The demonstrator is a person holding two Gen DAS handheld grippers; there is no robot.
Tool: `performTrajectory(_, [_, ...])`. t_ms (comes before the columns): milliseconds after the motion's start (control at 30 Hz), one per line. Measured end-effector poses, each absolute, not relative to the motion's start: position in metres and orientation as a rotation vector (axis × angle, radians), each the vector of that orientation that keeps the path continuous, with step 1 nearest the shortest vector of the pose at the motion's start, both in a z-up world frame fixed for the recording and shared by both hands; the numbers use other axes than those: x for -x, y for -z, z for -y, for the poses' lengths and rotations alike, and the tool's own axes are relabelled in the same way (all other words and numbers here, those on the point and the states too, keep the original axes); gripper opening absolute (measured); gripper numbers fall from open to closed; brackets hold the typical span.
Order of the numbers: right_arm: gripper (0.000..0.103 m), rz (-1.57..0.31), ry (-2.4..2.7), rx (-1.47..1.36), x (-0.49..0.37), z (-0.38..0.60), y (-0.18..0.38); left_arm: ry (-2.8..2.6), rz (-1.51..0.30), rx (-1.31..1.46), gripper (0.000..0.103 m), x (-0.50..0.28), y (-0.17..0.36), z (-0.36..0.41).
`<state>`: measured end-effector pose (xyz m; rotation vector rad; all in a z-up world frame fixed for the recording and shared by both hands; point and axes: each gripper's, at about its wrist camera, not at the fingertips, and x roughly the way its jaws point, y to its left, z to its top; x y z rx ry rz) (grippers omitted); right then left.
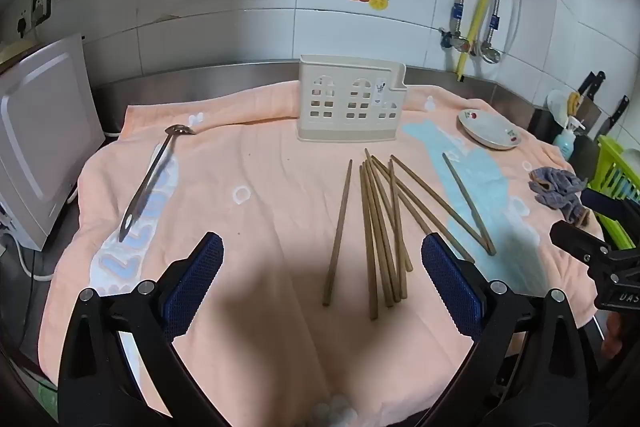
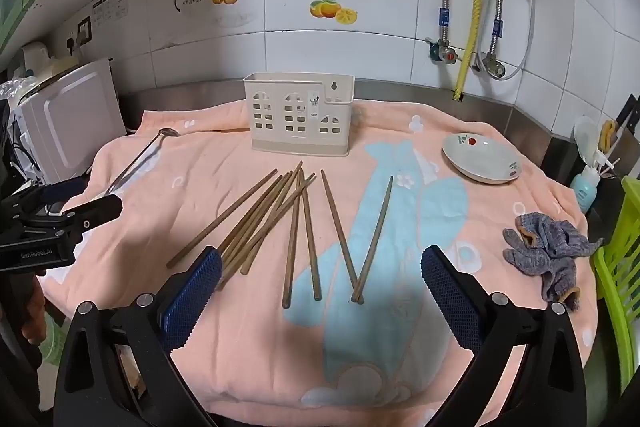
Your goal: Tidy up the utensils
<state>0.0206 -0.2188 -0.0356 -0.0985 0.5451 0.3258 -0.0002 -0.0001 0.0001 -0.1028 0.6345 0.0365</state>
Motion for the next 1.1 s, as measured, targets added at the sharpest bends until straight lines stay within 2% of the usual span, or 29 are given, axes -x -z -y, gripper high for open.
performTrajectory(1100, [0.097,-0.531,-0.335,0.093,-0.016,0.216,0.029,-0.060,-0.580,0.084,0.098,0.012,-0.015,-0.001])
